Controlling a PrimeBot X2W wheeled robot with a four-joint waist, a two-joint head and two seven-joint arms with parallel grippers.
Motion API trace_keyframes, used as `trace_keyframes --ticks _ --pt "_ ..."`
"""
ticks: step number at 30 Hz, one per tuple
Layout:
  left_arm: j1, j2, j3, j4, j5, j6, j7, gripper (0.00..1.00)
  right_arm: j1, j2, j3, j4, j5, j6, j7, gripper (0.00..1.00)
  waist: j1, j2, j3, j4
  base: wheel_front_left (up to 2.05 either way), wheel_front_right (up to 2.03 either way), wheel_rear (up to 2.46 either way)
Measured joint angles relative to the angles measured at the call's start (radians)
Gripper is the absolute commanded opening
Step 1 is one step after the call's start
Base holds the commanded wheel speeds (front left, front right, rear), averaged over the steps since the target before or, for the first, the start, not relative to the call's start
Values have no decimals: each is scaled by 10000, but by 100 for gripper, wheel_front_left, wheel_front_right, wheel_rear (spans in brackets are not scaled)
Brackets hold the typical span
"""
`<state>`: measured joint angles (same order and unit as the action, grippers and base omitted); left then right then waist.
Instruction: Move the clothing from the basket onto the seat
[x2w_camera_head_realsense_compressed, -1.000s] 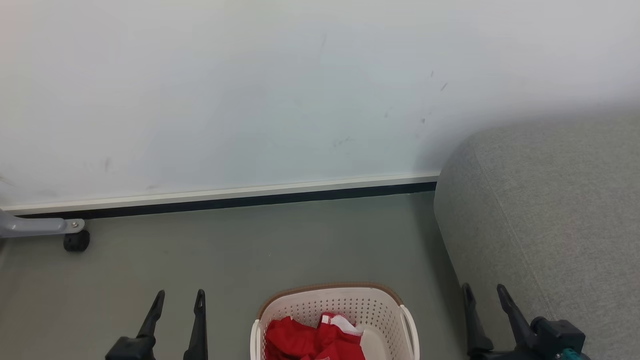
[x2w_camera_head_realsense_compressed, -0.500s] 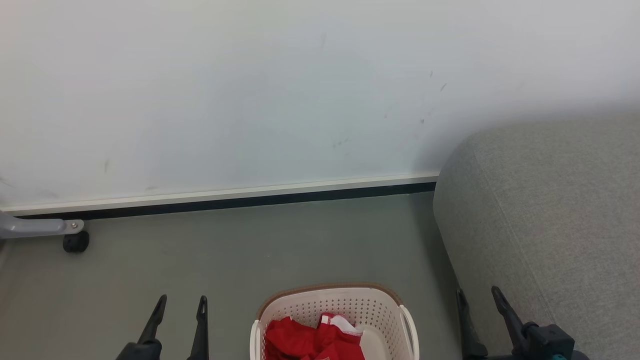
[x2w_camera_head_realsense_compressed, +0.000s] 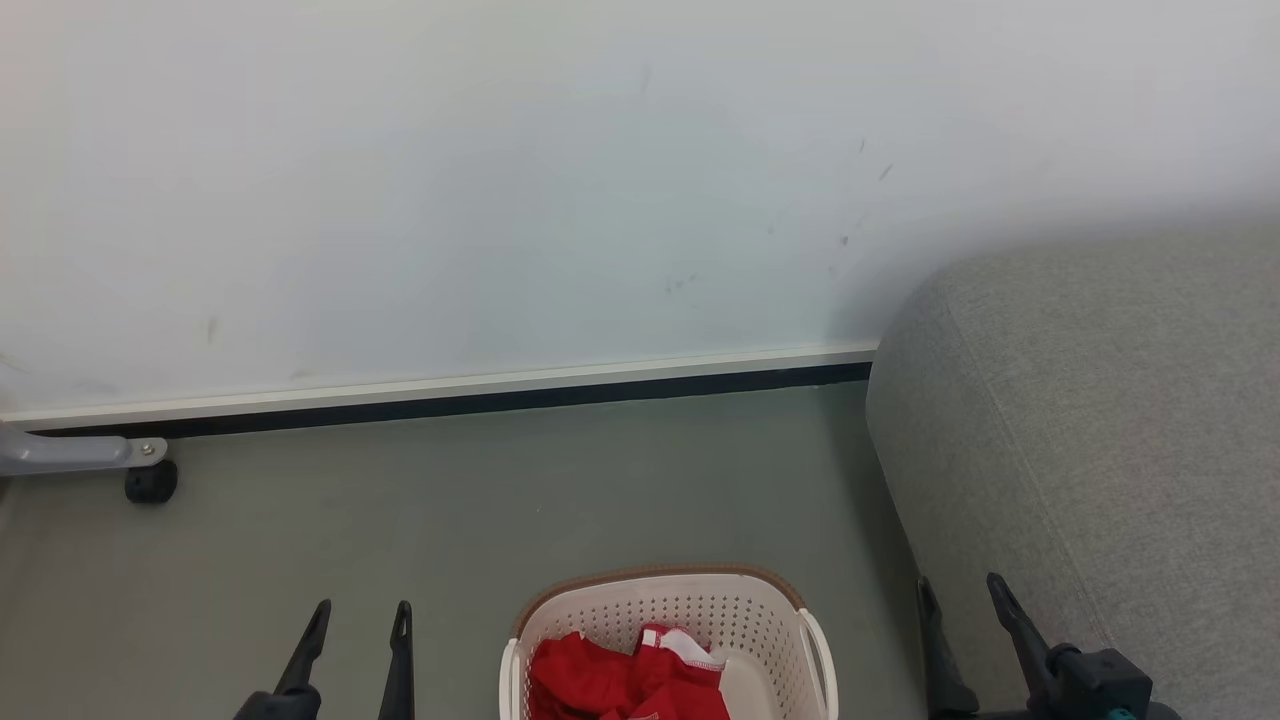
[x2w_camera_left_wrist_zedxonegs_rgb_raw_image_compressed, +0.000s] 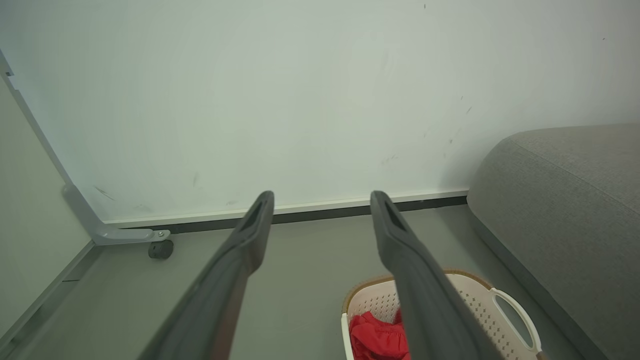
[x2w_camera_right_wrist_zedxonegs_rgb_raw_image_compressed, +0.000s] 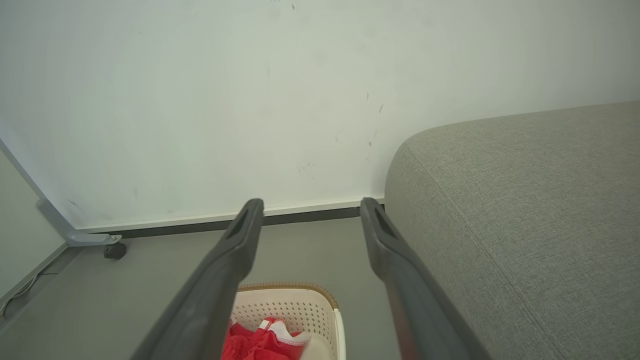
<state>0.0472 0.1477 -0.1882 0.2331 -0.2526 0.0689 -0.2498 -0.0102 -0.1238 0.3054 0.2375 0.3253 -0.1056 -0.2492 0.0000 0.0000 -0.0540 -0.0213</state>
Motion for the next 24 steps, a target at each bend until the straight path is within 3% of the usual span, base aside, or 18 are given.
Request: trace_keyframes --ticks 24 --pt "-80 29 31 -236 188 -267 0 100 -6 8 -94 -456 -109 88 -2 100 1 0 721 -100 0 0 0"
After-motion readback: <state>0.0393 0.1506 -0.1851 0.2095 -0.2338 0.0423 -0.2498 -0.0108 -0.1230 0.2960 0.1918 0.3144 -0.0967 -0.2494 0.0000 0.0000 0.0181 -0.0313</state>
